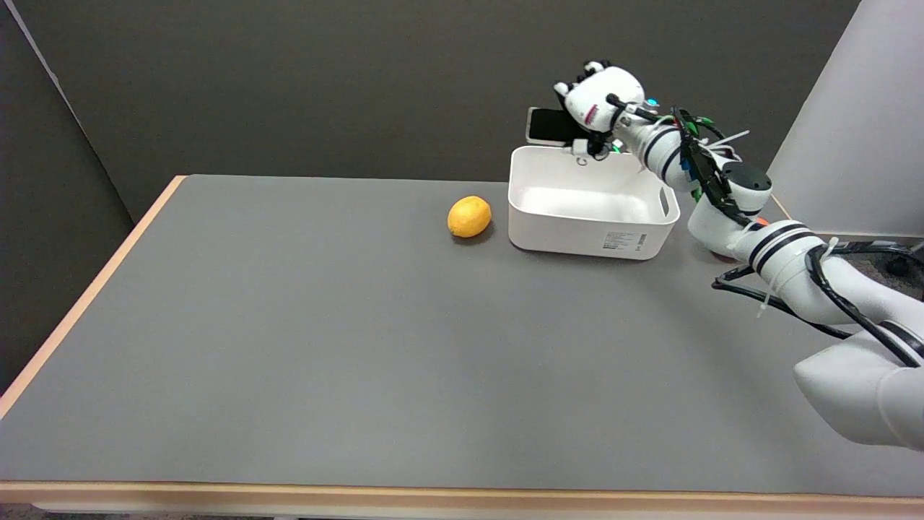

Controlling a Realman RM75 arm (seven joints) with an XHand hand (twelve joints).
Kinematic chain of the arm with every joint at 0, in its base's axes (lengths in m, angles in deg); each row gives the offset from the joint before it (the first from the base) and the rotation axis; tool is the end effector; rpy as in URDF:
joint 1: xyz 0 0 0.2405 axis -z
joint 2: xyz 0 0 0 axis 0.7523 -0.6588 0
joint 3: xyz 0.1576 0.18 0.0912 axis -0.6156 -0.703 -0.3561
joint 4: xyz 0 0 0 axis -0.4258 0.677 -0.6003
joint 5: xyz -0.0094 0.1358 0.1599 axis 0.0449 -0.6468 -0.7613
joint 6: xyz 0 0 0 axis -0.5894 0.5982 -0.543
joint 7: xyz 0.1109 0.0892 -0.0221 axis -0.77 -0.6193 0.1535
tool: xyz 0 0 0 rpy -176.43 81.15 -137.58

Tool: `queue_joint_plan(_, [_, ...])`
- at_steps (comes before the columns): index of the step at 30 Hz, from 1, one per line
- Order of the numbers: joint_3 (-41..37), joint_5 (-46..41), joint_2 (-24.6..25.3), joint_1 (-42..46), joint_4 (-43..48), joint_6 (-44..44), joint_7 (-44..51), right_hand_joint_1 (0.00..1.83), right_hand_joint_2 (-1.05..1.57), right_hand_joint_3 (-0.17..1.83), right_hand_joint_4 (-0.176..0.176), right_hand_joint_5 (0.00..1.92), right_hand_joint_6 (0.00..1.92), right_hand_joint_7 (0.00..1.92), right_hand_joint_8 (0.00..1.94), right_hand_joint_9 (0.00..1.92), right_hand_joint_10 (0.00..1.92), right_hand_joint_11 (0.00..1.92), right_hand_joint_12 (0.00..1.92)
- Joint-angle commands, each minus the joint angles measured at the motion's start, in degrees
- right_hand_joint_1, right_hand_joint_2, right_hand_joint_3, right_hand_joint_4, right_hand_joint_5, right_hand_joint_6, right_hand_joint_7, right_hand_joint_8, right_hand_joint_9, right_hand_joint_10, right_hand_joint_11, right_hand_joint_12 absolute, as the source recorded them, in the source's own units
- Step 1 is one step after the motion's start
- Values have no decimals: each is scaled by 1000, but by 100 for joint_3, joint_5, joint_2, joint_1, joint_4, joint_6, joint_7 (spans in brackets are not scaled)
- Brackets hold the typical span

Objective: Place the blackboard eraser into white box.

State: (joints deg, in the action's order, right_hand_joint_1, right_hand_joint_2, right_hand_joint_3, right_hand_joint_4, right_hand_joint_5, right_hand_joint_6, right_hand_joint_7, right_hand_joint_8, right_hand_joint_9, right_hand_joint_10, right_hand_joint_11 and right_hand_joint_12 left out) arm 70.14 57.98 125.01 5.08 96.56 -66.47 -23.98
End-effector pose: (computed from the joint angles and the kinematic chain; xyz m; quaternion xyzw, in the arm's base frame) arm -0.1453 -0.4985 0.4086 0.6907 0.1876 -0.1628 0.6792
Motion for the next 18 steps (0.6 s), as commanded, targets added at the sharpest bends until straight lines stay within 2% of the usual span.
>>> queue_joint_plan(1, [-130, -232, -224, 516, -282, -662, -26, 1137, 1195, 220, -78, 529, 1582, 790, 1436, 640, 1239, 249, 1239])
queue_joint_plan(10, [-331, -224, -313, 1141, 69, -675, -26, 1149, 1186, 219, -91, 536, 1566, 811, 1410, 671, 1256, 292, 1297])
queue_joint_plan(12, [-402, -241, -329, 1261, 120, -675, -26, 1151, 1206, 202, -118, 501, 1599, 802, 1422, 680, 1260, 294, 1299])
queue_joint_plan(13, [-492, -328, -338, 1354, 170, -681, -44, 1071, 1122, 376, -85, 421, 1375, 729, 1248, 641, 1199, 277, 1285])
queue_joint_plan(14, [-554, -436, -339, 1397, 198, -683, -68, 886, 915, 786, 15, 270, 838, 571, 841, 545, 1060, 240, 1251])
queue_joint_plan(15, [-637, -673, -351, 1470, 242, -678, -133, 782, 798, 979, 61, 161, 519, 441, 584, 466, 945, 202, 1221])
queue_joint_plan(17, [-907, -1292, -376, 1633, 368, -573, -264, 702, 712, 967, 56, 8, 236, 197, 306, 303, 730, 117, 1145])
queue_joint_plan(18, [-1066, -1645, -392, 1706, 459, -467, -286, 630, 667, 975, 55, 3, 119, 113, 221, 197, 642, 93, 1059])
